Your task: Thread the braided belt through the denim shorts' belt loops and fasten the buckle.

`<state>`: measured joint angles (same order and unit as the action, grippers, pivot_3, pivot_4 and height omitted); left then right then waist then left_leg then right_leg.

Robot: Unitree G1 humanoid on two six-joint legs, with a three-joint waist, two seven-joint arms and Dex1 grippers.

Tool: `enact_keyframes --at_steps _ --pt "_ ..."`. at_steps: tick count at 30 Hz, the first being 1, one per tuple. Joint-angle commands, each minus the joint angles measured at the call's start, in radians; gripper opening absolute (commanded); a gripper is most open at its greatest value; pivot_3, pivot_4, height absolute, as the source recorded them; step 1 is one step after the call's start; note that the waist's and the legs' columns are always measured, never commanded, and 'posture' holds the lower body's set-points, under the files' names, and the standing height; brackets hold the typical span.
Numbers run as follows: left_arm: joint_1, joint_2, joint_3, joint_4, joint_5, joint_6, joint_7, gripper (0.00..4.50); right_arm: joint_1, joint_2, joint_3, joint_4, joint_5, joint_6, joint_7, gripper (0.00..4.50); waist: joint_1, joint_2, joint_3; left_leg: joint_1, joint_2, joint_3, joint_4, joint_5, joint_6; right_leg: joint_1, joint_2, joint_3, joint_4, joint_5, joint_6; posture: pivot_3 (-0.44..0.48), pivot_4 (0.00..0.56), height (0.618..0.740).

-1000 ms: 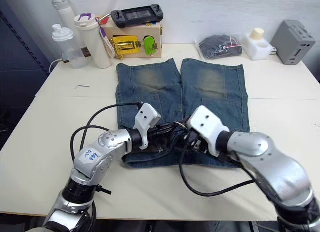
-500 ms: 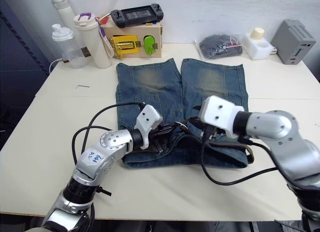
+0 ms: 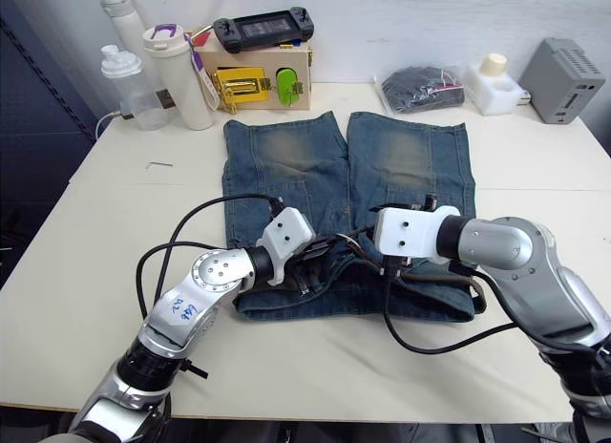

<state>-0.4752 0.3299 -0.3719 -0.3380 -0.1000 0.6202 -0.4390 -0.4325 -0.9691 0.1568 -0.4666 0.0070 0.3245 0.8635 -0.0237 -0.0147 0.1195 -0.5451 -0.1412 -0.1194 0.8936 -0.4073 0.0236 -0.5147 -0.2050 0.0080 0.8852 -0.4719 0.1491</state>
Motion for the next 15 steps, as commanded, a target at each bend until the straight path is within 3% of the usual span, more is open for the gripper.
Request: enact_keyframes --at_steps 1,2,3,9,14,15 --pt "0.001 -0.004 0.010 -0.007 0.024 -0.035 -0.003 0.00 0.009 0.003 -0.011 -0.020 -0.015 -0.005 0.015 0.73 0.000 0.000 0.000 0.000 0.000 0.000 0.000 0.000 0.000 0.000 0.000 0.000 0.000 0.000 0.000 0.000 0.150 0.645" --pt "0.001 -0.004 0.010 -0.006 0.027 -0.039 -0.003 0.00 0.011 0.005 -0.011 -0.021 -0.017 -0.003 0.017 0.24 0.000 0.000 0.000 0.000 0.000 0.000 0.000 0.000 0.000 0.000 0.000 0.000 0.000 0.000 0.000 0.000 0.150 0.645" --pt "0.001 -0.005 0.011 -0.004 0.030 -0.042 -0.004 0.00 0.011 0.008 -0.011 -0.020 -0.020 -0.003 0.019 0.10 0.000 0.000 0.000 0.000 0.000 0.000 0.000 0.000 0.000 0.000 0.000 0.000 0.000 0.000 0.000 0.000 0.150 0.645" --pt "0.007 -0.019 0.029 0.003 0.030 -0.067 -0.006 0.00 0.016 0.023 -0.013 -0.025 -0.027 0.012 0.024 0.10 0.000 0.000 0.000 0.000 0.000 0.000 0.000 0.000 0.000 0.000 0.000 0.000 0.000 0.000 0.000 0.000 0.150 0.645" --pt "0.036 -0.040 0.095 -0.036 -0.068 -0.030 -0.059 1.92 0.034 0.027 -0.019 -0.036 -0.033 0.029 0.024 0.00 0.000 0.000 0.000 0.000 0.000 0.000 0.000 0.000 0.000 0.000 0.000 0.000 0.000 0.000 0.000 0.000 0.150 0.645" --pt "0.042 -0.049 0.133 -0.054 -0.113 0.008 -0.065 2.49 0.039 0.027 -0.023 -0.037 -0.034 0.032 0.023 0.00 0.000 0.000 0.000 0.000 0.000 0.000 0.000 0.000 0.000 0.000 0.000 0.000 0.000 0.000 0.000 0.000 0.150 0.645"
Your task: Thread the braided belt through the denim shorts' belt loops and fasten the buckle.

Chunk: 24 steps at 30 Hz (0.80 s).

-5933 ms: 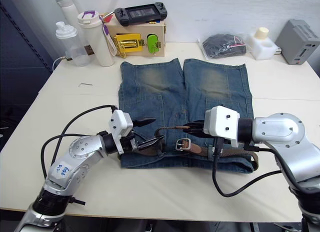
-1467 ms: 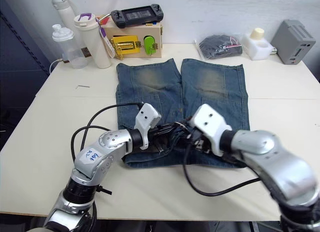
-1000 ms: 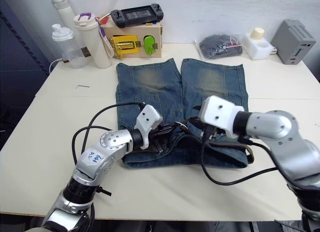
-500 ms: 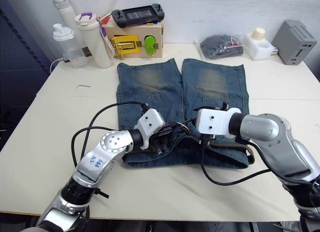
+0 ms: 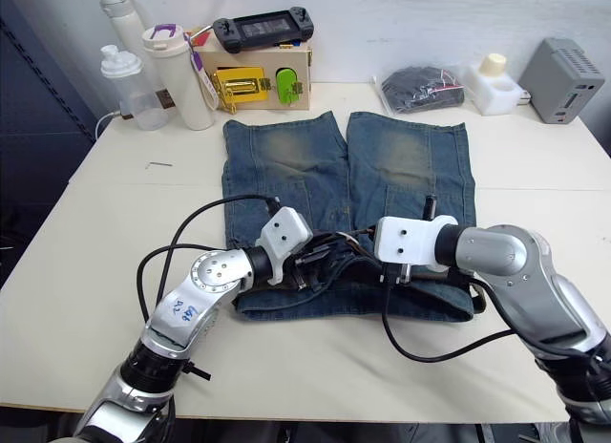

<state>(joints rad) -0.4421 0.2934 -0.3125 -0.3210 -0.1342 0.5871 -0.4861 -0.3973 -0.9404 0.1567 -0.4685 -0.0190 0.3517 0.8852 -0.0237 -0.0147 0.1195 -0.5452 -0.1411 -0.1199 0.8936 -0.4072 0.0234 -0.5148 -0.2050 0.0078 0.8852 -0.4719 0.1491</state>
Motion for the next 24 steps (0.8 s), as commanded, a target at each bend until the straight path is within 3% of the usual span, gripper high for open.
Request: enact_keyframes --at_steps 1,4,9,10,15,19,24 --pt "0.026 -0.003 0.137 -0.099 -0.163 0.088 -0.054 2.79 0.010 -0.004 -0.032 -0.036 -0.009 0.008 -0.001 0.00 0.000 0.000 0.000 0.000 0.000 0.000 0.000 0.000 0.000 0.000 0.000 0.000 0.000 0.000 0.000 0.000 0.150 0.645" --pt "0.055 0.040 0.296 -0.115 -0.319 0.173 -0.119 2.79 0.020 -0.007 -0.053 -0.027 -0.011 0.010 -0.012 0.00 -0.003 0.000 0.000 0.000 0.000 -0.001 -0.001 0.000 -0.001 0.000 0.001 0.000 0.000 0.000 0.000 0.000 0.150 0.645" --pt "0.029 0.125 0.439 -0.025 -0.430 0.212 -0.175 2.79 0.029 0.001 -0.070 -0.022 -0.011 0.004 -0.025 0.00 -0.002 0.000 0.000 0.000 0.001 -0.002 -0.001 0.001 -0.002 -0.001 0.001 -0.001 0.000 0.000 0.000 0.000 0.150 0.645" --pt "0.020 0.133 0.454 0.007 -0.434 0.199 -0.183 2.26 0.032 0.004 -0.073 -0.023 -0.010 0.002 -0.027 0.00 0.001 0.000 0.000 0.000 0.001 -0.002 -0.001 0.001 -0.002 0.000 0.001 -0.001 0.000 0.000 0.000 0.000 0.150 0.645" --pt "0.011 0.213 0.361 0.164 -0.291 0.051 -0.242 0.22 0.048 0.022 -0.094 -0.026 -0.003 -0.021 -0.047 0.00 0.014 0.000 0.000 0.000 0.000 -0.003 0.001 0.001 -0.002 0.001 0.001 -0.001 -0.001 0.000 0.000 0.000 0.150 0.645" --pt "0.020 0.298 0.160 0.355 -0.062 -0.150 -0.294 0.10 0.094 0.019 -0.163 -0.026 0.028 -0.067 -0.053 0.00 0.021 0.000 0.000 -0.001 0.000 -0.002 0.001 0.001 -0.002 0.000 0.000 -0.001 -0.001 0.000 0.000 0.000 0.150 0.645" --pt "0.020 0.290 0.148 0.393 -0.052 -0.211 -0.330 0.10 0.124 -0.002 -0.337 0.026 0.104 -0.073 -0.038 0.00 0.026 0.000 0.000 0.000 0.000 -0.002 0.001 0.001 -0.001 0.001 0.000 -0.001 0.000 0.000 0.000 0.000 0.150 0.645"
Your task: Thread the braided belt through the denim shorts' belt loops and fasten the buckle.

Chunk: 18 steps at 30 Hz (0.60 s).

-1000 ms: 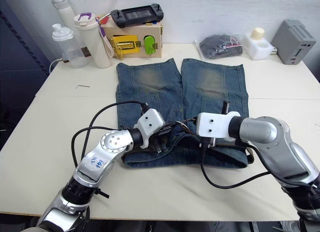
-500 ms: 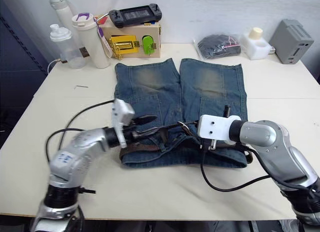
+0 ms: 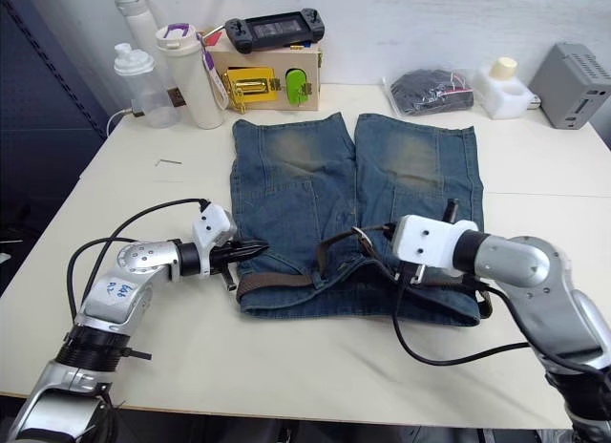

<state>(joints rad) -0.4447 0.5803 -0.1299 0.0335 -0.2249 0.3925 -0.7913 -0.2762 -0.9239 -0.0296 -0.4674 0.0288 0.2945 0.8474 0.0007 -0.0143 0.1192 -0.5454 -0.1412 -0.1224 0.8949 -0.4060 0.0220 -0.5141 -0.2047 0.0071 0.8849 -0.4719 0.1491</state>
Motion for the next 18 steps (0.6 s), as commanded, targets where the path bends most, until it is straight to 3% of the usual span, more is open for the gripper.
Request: enact_keyframes --at_steps 1,6,11,15,18 --pt "0.023 0.004 -0.038 0.040 0.045 -0.024 -0.027 0.10 0.005 -0.023 -0.180 0.039 0.068 -0.012 0.001 0.00 0.001 0.000 0.000 0.000 0.000 0.000 0.000 0.000 0.000 0.000 0.000 0.000 0.000 0.000 0.000 0.000 0.150 0.645" --pt "0.025 -0.003 -0.041 0.049 0.059 -0.052 -0.030 0.10 -0.068 -0.028 -0.348 0.099 0.219 0.067 0.017 0.00 -0.001 0.000 0.000 0.000 0.000 0.000 0.000 0.000 0.000 0.000 0.000 0.000 0.001 0.000 0.000 0.000 0.150 0.645" --pt "0.020 -0.013 -0.035 0.053 0.070 -0.079 -0.027 0.10 -0.115 -0.043 -0.387 0.134 0.291 0.071 0.038 0.00 0.000 0.001 0.000 0.000 0.000 -0.001 -0.001 0.000 0.000 0.000 0.000 0.000 0.001 0.000 0.000 0.000 0.150 0.645" --pt "0.007 -0.032 -0.012 0.045 0.062 -0.094 -0.010 0.10 -0.113 -0.030 -0.334 0.045 0.384 0.129 0.062 0.00 -0.001 0.001 0.000 0.000 0.000 0.000 -0.001 0.000 0.000 0.000 0.000 0.000 0.000 0.000 0.000 0.000 0.150 0.645" --pt "-0.003 -0.047 0.019 0.019 0.044 -0.114 0.000 0.10 -0.059 -0.053 -0.214 -0.034 0.338 0.119 0.092 0.00 -0.002 0.001 0.000 0.000 0.000 -0.001 -0.001 0.000 0.000 0.000 0.000 0.000 0.000 0.000 0.000 0.000 0.150 0.645"
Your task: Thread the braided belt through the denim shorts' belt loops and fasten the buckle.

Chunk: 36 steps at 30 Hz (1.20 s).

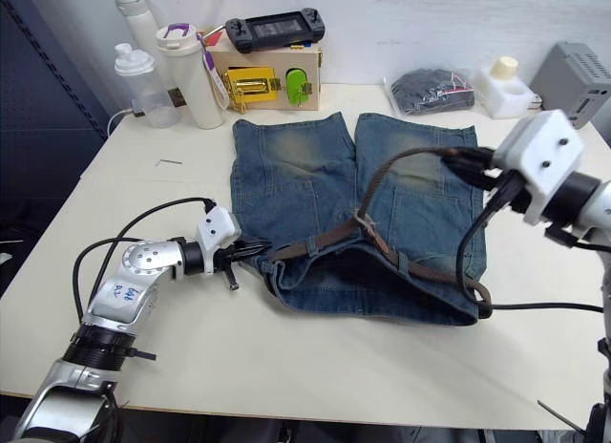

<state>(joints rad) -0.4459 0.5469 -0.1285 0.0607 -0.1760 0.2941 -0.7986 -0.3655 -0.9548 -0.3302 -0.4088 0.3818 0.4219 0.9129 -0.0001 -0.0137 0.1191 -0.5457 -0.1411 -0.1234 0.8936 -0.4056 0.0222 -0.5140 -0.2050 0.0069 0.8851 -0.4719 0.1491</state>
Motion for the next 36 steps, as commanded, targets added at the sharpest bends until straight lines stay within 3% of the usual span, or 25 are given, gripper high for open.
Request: enact_keyframes --at_steps 1,5,6,9,10,14,20,26,27,29,35,36 --pt "-0.005 -0.017 0.026 -0.013 -0.010 -0.021 0.008 0.10 0.036 -0.026 0.116 -0.102 -0.034 -0.014 0.026 0.00 -0.001 0.000 0.000 0.000 0.000 0.000 0.000 0.000 0.000 0.000 0.000 0.000 0.000 0.000 0.000 0.000 0.150 0.645" --pt "-0.019 -0.024 0.085 -0.086 -0.084 0.000 -0.009 0.10 0.005 -0.010 0.257 -0.099 -0.156 -0.056 -0.021 0.00 -0.004 0.000 0.000 0.000 0.000 0.000 0.000 0.000 0.000 0.000 0.000 0.000 -0.001 0.000 0.000 0.000 0.150 0.645" --pt "-0.019 -0.025 0.105 -0.118 -0.125 0.019 -0.024 0.68 -0.004 0.001 0.273 -0.094 -0.171 -0.061 -0.032 0.00 -0.004 0.000 0.000 -0.001 0.000 0.000 0.000 0.000 0.000 -0.001 0.000 0.000 -0.001 0.000 0.000 0.000 0.150 0.645" --pt "-0.037 -0.040 0.153 -0.229 -0.244 0.098 -0.032 1.68 -0.018 0.018 0.302 -0.086 -0.205 -0.079 -0.050 0.00 -0.005 0.000 0.000 -0.001 0.000 0.000 0.000 0.000 0.000 -0.001 0.000 0.000 -0.001 0.000 0.000 0.000 0.150 0.645" --pt "-0.048 -0.049 0.159 -0.259 -0.267 0.125 -0.019 2.22 -0.020 0.022 0.306 -0.085 -0.211 -0.082 -0.051 0.00 -0.005 0.000 0.000 -0.001 0.000 0.000 0.000 0.000 0.000 -0.001 0.000 0.000 -0.001 0.000 0.000 0.000 0.150 0.645" --pt "-0.093 -0.100 0.132 -0.357 -0.335 0.219 0.020 3.83 -0.035 0.034 0.317 -0.082 -0.227 -0.097 -0.057 0.00 -0.002 0.000 0.000 -0.001 0.000 -0.001 0.000 0.000 0.000 0.000 0.001 0.000 -0.002 0.000 0.000 0.000 0.150 0.645" --pt "-0.151 -0.181 -0.006 -0.283 -0.190 0.141 0.071 3.83 -0.046 0.041 0.335 -0.090 -0.244 -0.112 -0.055 0.00 -0.003 -0.001 0.000 -0.001 0.000 0.000 0.000 0.000 0.000 0.001 0.001 -0.001 -0.002 0.000 0.001 0.000 0.150 0.645" --pt "-0.173 -0.223 -0.045 -0.201 -0.137 0.084 0.075 3.83 -0.051 0.051 0.341 -0.110 -0.238 -0.097 -0.056 0.00 -0.004 -0.001 0.001 -0.001 0.001 0.001 -0.001 0.000 0.000 -0.001 0.001 -0.001 -0.001 0.000 0.001 0.000 0.150 0.645" --pt "-0.173 -0.226 -0.047 -0.193 -0.129 0.076 0.075 3.44 -0.052 0.051 0.342 -0.113 -0.239 -0.095 -0.057 0.00 -0.004 -0.001 0.001 -0.001 0.001 0.001 -0.001 0.000 0.000 -0.001 0.001 -0.001 -0.001 0.000 0.001 0.000 0.150 0.645" --pt "-0.167 -0.230 -0.040 -0.193 -0.131 0.067 0.070 3.14 -0.050 0.051 0.340 -0.119 -0.239 -0.089 -0.057 0.00 -0.003 -0.001 0.001 -0.001 0.000 0.001 -0.001 0.000 0.000 0.000 0.001 -0.001 -0.002 0.000 0.001 0.000 0.150 0.645" --pt "-0.146 -0.229 -0.046 -0.216 -0.135 0.059 0.054 0.32 -0.040 0.048 0.333 -0.131 -0.236 -0.071 -0.055 0.00 -0.003 -0.001 0.001 -0.001 0.000 0.001 -0.001 0.000 0.000 0.000 0.001 -0.001 -0.002 0.000 0.001 0.000 0.150 0.645" --pt "-0.143 -0.230 -0.047 -0.217 -0.134 0.058 0.053 0.07 -0.039 0.049 0.332 -0.133 -0.235 -0.068 -0.055 0.00 -0.004 -0.001 0.001 -0.001 0.000 0.001 -0.001 0.000 0.000 0.000 0.001 -0.001 -0.002 0.000 0.001 0.000 0.150 0.645"
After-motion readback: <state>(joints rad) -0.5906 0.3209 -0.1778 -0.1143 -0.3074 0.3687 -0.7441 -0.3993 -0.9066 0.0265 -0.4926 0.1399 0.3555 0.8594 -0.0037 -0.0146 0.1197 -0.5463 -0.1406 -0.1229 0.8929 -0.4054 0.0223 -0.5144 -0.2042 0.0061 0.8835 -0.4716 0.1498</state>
